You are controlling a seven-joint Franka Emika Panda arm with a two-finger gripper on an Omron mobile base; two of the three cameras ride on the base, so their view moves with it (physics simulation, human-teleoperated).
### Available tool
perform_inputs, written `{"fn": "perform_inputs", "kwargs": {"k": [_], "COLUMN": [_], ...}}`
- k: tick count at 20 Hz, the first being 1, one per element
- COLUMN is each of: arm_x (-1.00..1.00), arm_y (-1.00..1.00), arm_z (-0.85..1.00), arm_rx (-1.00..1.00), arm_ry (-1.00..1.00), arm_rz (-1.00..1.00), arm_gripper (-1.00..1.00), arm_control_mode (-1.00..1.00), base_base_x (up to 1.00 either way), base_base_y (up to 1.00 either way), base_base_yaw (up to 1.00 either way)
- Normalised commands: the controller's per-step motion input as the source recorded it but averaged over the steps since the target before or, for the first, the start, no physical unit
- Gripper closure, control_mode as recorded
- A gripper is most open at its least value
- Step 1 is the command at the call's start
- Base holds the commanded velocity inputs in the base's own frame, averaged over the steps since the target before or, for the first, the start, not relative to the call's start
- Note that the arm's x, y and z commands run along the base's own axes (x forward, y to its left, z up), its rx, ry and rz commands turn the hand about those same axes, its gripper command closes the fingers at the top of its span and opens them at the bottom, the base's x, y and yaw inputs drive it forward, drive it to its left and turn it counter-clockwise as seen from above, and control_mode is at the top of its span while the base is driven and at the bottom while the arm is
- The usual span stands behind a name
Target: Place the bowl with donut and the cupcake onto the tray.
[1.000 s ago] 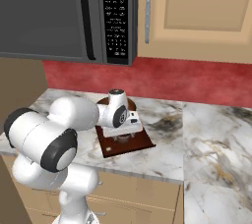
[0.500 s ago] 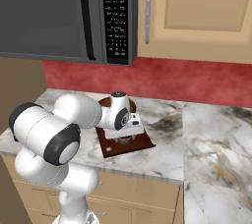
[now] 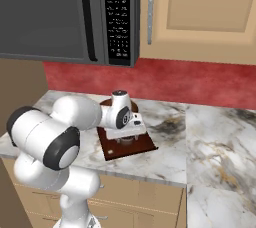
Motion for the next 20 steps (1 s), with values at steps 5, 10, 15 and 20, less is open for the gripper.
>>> {"fn": "perform_inputs", "kwargs": {"k": [5, 10, 15, 20], "arm_x": [0.0, 0.06, 0.14, 0.03], "arm_y": [0.0, 0.0, 0.0, 0.0], "arm_z": [0.18, -0.07, -0.54, -0.14], "arm_rx": [0.0, -0.01, -0.11, -0.03], "arm_ry": [0.0, 0.0, -0.01, -0.03], "arm_rz": [-0.02, 0.0, 0.0, -0.02], "arm_gripper": [-1.0, -1.0, -1.0, -1.0], "arm_control_mode": [-1.0, -1.0, -1.0, -1.0], "base_base_x": [0.0, 0.0, 0.0, 0.0], "base_base_y": [0.0, 0.0, 0.0, 0.0], "base_base_yaw": [0.0, 0.0, 0.0, 0.0]}}
